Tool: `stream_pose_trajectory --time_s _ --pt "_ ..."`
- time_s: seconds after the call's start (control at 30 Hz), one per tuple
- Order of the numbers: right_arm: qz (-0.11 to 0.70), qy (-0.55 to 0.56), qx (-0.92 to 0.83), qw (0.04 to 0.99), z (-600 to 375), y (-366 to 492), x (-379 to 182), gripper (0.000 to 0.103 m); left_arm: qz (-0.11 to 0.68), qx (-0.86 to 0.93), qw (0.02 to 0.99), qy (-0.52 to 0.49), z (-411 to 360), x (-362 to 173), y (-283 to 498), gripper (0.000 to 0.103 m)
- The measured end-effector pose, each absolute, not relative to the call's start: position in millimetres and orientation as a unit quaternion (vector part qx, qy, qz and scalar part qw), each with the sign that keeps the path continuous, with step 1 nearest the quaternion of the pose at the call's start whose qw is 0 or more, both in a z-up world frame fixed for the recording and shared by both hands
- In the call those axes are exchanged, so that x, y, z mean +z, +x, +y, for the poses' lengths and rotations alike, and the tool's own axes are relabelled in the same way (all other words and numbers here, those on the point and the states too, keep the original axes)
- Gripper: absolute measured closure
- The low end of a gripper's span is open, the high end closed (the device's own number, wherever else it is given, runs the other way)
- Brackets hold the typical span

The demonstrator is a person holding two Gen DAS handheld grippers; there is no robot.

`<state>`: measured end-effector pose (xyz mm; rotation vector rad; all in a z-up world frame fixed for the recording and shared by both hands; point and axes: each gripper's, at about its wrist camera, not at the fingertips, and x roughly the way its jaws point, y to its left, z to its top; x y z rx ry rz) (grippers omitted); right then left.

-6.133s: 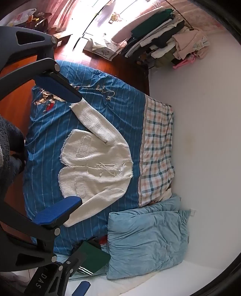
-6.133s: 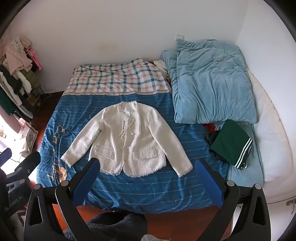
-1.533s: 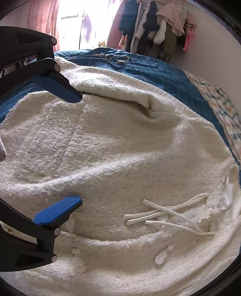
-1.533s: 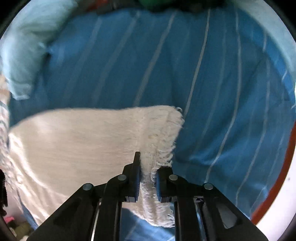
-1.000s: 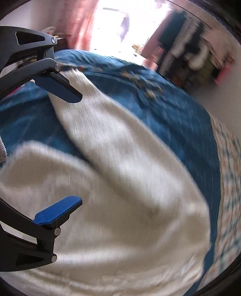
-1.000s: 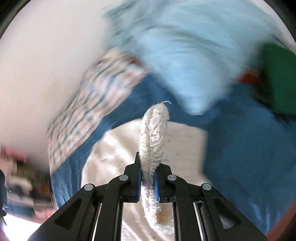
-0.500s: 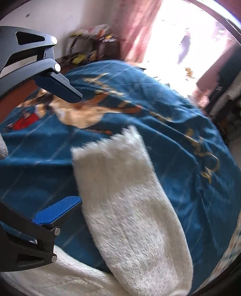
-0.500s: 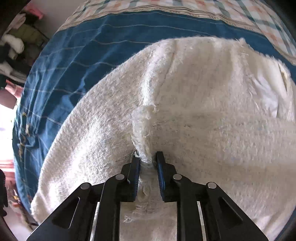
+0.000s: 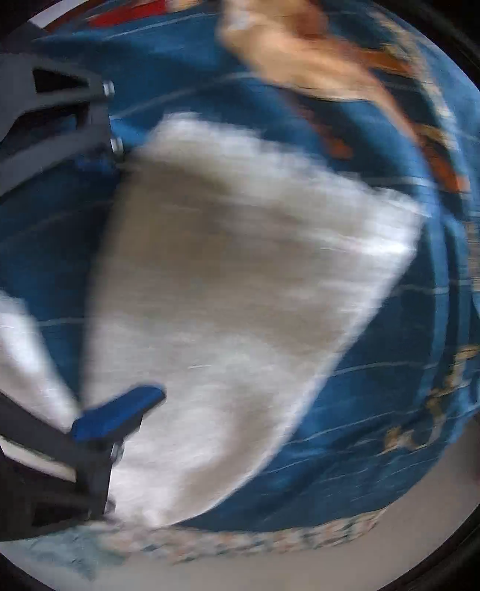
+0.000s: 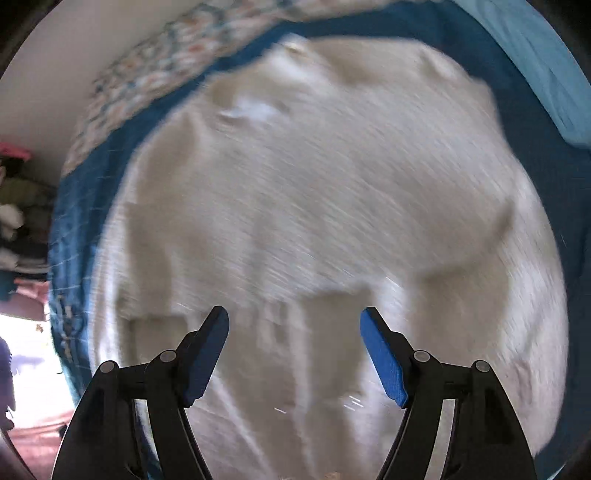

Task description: Fold large clothes

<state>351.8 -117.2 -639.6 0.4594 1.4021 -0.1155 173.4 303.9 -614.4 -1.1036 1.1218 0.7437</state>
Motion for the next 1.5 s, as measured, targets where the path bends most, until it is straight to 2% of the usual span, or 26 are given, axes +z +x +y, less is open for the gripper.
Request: stream_pose_trajectory --time_s 0.07,0.1,0.13,0.3,0.43,0.53,0.6,0.67,0.87,1.17,1.5 --pt "0.634 0.203 -0.065 0.743 -125.1 339.1 -643.4 0.027 0.491 0.352 0.654 -0.457 319.3 -616.0 189.3 0.046" --pt "0.630 0.194 -0.069 0.749 -123.0 336.5 -644.1 0.027 0.488 0.361 0.667 -0.432 328.2 -612.6 199.7 0.072" --pt "0.627 0.187 -0.070 0.753 -122.0 335.1 -643.1 0.027 0.486 0.353 0.685 -0.412 338.4 -608.9 213.2 0.084" --pt "0.628 0.161 -0.069 0.759 -89.4 346.6 -648.1 0.027 0.454 0.330 0.755 -0.339 373.5 -566.6 271.6 0.089" --pt "0.632 0.163 -0.055 0.756 -62.3 375.1 -649.6 0.027 0.417 0.299 0.811 -0.281 381.9 -511.1 316.2 0.090" --pt "0.621 0.181 -0.033 0.762 -32.6 407.2 -657.6 0.028 0.406 0.286 0.834 -0.240 373.6 -484.9 337.1 0.091" --pt "0.630 0.176 -0.010 0.757 -4.4 430.9 -678.8 0.028 0.409 0.284 0.842 -0.208 363.4 -474.0 323.1 0.091" --pt "0.651 0.123 -0.028 0.749 19.2 445.7 -701.1 0.028 0.405 0.280 0.851 -0.184 346.8 -463.7 331.2 0.091" --pt "0.624 0.069 -0.026 0.778 15.1 432.4 -663.1 0.028 0.391 0.250 0.882 -0.079 294.7 -423.8 351.6 0.092" --pt "0.622 0.054 -0.161 0.765 -104.2 386.4 -646.7 0.027 0.390 0.093 0.914 0.058 123.5 -393.8 362.4 0.092" --pt "0.615 0.126 -0.239 0.741 -242.7 334.7 -642.2 0.026 0.469 -0.107 0.875 0.052 -111.8 -441.0 365.3 0.092"
